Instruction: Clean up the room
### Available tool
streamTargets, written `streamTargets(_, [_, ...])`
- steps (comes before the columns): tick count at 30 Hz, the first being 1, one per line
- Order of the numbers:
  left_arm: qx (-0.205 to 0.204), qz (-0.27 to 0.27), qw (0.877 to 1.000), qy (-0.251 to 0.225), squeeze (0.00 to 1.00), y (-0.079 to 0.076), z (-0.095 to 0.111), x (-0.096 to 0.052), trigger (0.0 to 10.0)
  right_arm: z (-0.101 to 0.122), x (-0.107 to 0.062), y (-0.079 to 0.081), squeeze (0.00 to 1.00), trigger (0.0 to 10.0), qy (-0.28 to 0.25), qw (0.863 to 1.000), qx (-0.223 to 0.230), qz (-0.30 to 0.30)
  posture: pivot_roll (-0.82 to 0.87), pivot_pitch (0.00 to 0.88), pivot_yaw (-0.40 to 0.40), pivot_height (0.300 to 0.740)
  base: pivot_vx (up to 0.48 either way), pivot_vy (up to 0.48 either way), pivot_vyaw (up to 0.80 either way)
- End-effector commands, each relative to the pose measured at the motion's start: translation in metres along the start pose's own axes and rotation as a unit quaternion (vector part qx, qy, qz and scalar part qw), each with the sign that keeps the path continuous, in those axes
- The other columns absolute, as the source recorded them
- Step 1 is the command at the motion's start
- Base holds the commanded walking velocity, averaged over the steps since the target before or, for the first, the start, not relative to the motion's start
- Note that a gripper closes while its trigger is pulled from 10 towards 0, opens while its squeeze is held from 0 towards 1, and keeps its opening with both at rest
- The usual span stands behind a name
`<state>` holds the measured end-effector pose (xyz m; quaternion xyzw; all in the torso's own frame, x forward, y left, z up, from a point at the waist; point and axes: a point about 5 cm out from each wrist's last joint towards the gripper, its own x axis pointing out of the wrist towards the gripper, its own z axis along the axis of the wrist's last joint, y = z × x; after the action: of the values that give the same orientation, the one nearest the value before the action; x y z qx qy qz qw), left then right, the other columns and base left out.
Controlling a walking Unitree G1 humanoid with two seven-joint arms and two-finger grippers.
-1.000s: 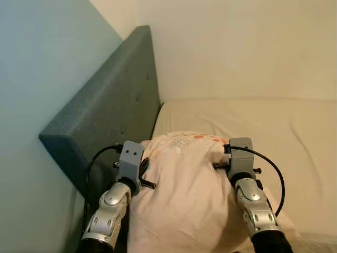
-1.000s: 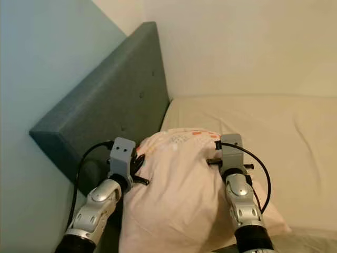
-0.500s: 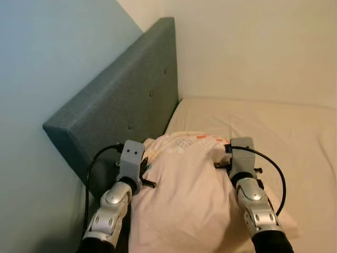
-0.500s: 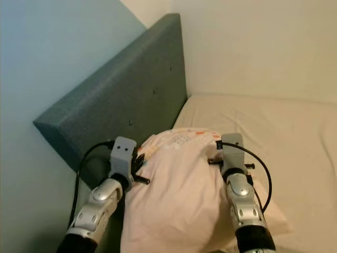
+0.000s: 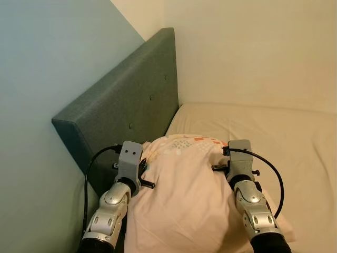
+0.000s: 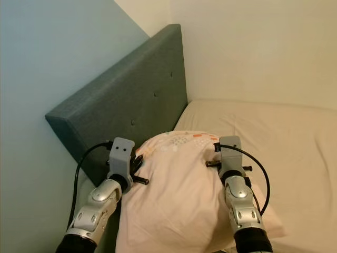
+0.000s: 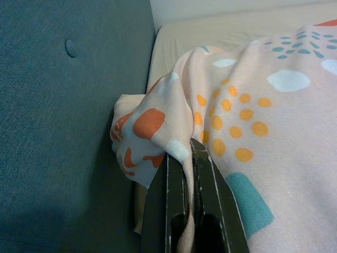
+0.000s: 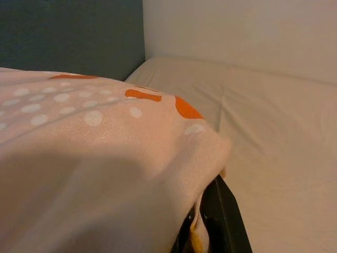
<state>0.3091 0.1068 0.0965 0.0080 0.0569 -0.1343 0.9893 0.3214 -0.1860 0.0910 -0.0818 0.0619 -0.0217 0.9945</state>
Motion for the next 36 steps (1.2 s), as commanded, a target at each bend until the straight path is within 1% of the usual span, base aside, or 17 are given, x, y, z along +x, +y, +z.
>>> streamTargets(1, [0.001, -0.004, 0.999, -0.035, 0.00, 0.0011, 0.0122, -0.0010, 10.0, 0.0097, 0.0009, 0.0117, 0.00, 10.0, -0.020, 1.000, 0.005, 0.022, -0.10, 0.068, 0.086, 0.739, 0.000, 0.000, 0.00])
streamTargets(7, [-0.004, -0.008, 0.999, -0.042, 0.00, 0.0002, 0.0147, -0.0009, 10.0, 0.0097, 0.0002, 0.0120, 0.00, 10.0, -0.022, 0.999, 0.006, 0.024, -0.10, 0.069, 0.086, 0.739, 0.000, 0.000, 0.00])
streamTargets(31, [-0.015, -0.004, 0.999, -0.050, 0.00, 0.0027, 0.0173, -0.0018, 10.0, 0.0102, 0.0017, 0.0123, 0.00, 10.0, -0.020, 0.999, 0.004, 0.026, -0.09, 0.078, 0.077, 0.739, 0.321, 0.000, 0.00])
streamTargets(36, [-0.016, 0.000, 0.998, -0.054, 0.00, 0.0038, 0.0175, -0.0025, 10.0, 0.0104, 0.0024, 0.0129, 0.00, 10.0, -0.019, 0.999, 0.003, 0.028, -0.09, 0.078, 0.073, 0.739, 0.000, 0.000, 0.00])
